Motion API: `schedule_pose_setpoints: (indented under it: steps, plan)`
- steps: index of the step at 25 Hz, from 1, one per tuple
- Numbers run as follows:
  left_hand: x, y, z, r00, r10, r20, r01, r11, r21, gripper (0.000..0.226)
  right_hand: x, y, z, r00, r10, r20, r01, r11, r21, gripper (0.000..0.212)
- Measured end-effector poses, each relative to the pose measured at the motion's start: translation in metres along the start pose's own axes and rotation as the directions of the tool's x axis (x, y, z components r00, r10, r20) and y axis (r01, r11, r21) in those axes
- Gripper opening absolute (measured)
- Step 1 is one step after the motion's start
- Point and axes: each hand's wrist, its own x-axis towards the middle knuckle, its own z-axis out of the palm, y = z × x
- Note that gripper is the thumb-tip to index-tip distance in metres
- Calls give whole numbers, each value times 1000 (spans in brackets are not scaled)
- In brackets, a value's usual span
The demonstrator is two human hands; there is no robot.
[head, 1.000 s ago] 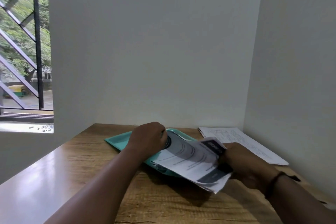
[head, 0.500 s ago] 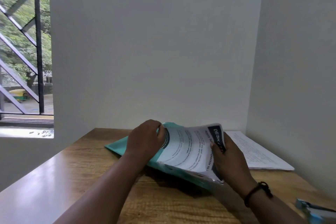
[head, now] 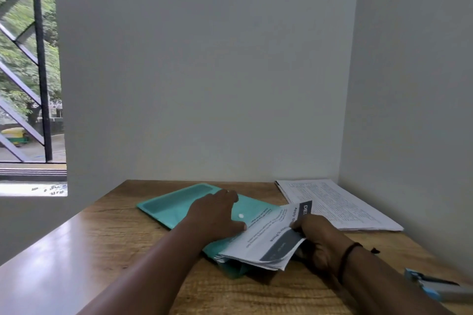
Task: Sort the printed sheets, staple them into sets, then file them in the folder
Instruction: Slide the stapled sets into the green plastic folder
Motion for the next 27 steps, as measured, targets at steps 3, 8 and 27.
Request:
schedule_pose_setpoints:
  steps: [3,8,27]
  plan:
    - [1,0,-1,995,44,-85,-37,995,90,52,0,-5,-9,999,33,21,-30,990,-135,12]
    - [1,3,2,994,76,-82,-63,987,149,41,-9,-16,-19,989,37,143,-15,988,-153,13]
    - [-2,17,2,974,193,-117,-150,942,301,29,27,-24,52,985,-155,76,171,943,-285,43]
